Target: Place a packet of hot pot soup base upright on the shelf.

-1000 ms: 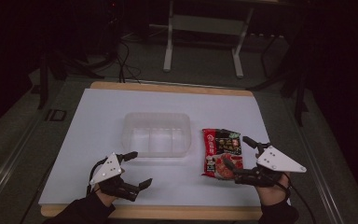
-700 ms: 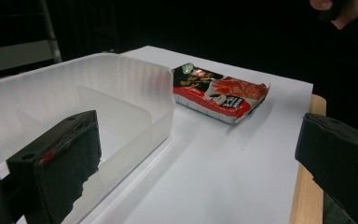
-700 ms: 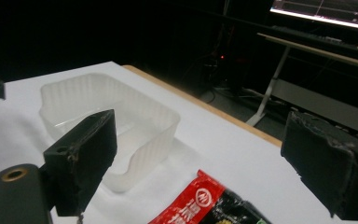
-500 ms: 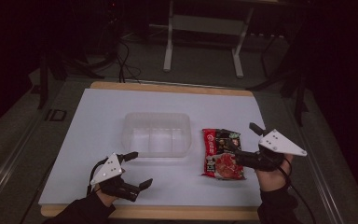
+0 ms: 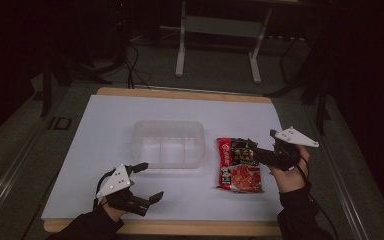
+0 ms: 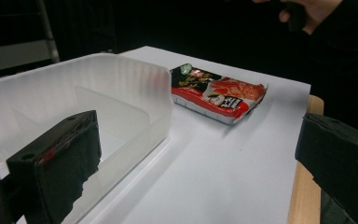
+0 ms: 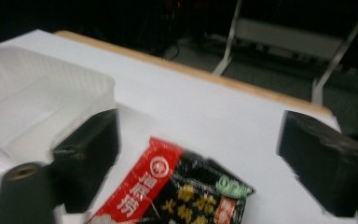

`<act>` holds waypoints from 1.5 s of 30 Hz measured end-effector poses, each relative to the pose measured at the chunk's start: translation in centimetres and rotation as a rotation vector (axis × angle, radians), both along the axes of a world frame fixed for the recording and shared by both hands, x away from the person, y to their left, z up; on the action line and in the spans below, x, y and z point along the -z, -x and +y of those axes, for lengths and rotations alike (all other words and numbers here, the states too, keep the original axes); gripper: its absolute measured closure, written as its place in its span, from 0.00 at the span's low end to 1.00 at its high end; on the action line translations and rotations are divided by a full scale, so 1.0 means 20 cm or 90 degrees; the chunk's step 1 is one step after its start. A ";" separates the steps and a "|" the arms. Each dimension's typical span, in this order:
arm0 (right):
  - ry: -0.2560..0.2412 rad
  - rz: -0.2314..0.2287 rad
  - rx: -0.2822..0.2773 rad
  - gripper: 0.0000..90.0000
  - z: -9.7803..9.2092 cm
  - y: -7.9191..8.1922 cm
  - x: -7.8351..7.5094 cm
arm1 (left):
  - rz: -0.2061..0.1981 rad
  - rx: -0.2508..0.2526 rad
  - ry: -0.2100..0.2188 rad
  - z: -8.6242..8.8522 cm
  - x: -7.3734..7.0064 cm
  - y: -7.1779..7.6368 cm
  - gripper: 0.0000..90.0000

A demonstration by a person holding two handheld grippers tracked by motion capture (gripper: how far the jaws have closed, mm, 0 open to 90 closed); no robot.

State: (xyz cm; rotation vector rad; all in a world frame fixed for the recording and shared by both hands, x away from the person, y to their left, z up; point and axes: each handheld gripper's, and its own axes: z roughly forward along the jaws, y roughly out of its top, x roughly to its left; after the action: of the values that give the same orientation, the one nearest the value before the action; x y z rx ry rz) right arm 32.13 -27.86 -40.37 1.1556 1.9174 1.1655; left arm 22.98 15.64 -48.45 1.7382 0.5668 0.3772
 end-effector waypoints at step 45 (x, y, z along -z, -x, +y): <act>0.040 0.266 0.118 0.51 -0.11 -0.40 0.53 | 0.011 0.005 -0.005 0.00 0.02 -0.01 0.00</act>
State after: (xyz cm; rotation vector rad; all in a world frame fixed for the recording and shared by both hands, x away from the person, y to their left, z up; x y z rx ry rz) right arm 40.15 -30.15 -50.96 1.6003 2.0722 0.8031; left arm 23.21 15.54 -48.79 1.7520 0.5713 0.3589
